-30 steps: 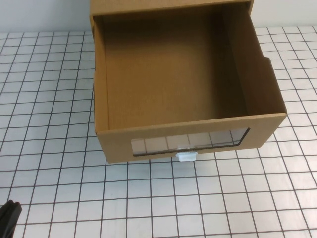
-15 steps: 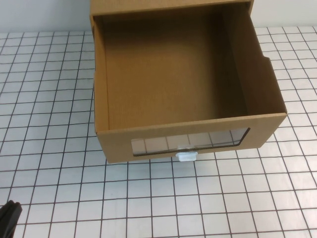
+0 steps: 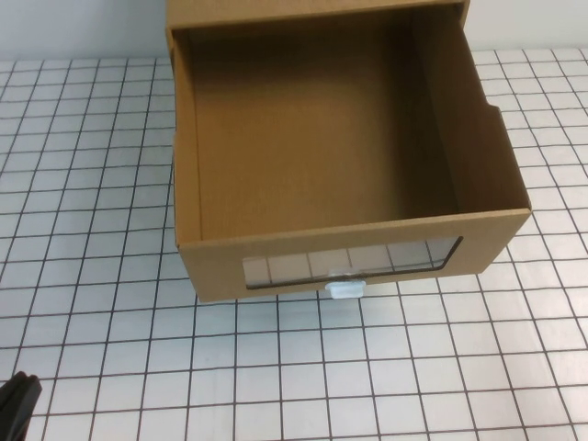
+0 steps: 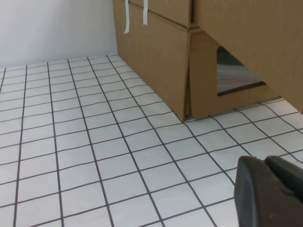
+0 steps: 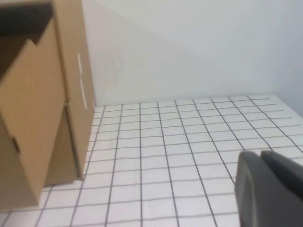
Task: Open the shoe box
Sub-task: 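Pull the top drawer of the cardboard box fully open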
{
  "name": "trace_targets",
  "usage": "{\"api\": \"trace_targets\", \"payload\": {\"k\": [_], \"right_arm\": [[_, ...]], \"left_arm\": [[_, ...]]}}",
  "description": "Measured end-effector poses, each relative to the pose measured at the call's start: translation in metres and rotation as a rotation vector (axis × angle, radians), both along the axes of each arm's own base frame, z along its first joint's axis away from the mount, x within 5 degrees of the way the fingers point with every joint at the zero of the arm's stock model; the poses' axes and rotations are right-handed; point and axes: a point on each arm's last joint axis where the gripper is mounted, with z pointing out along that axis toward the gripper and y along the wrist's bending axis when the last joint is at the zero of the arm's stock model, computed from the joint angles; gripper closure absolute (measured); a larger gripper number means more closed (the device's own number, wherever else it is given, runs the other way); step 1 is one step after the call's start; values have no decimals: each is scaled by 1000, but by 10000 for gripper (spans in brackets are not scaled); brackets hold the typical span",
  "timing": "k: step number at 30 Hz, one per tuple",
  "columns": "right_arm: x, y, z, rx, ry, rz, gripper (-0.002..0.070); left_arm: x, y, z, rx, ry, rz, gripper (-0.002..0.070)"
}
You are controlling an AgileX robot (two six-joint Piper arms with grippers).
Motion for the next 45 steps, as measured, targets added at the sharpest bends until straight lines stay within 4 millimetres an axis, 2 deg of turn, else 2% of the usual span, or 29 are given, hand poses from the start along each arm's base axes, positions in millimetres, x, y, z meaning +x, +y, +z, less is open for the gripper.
{"api": "trace_targets", "payload": {"k": [2, 5, 11, 13, 37, 45], "right_arm": [[-5, -1, -14, 1, -15, -18, 689], [-11, -2, -20, 0, 1, -28, 689], [-15, -3, -43, -23, 251, -33, 689], [-16, -3, -47, -67, 286, -27, 689], [-16, -3, -48, -119, 296, -20, 689], [-16, -3, -48, -119, 296, -20, 689]], "left_arm": [[0, 0, 0, 0, 0, 0, 677], [0, 0, 0, 0, 0, 0, 677], [0, 0, 0, 0, 1, 0, 677], [0, 0, 0, 0, 1, 0, 677], [0, 0, 0, 0, 1, 0, 677], [0, 3, 3, 21, -51, 41, 677]]}}
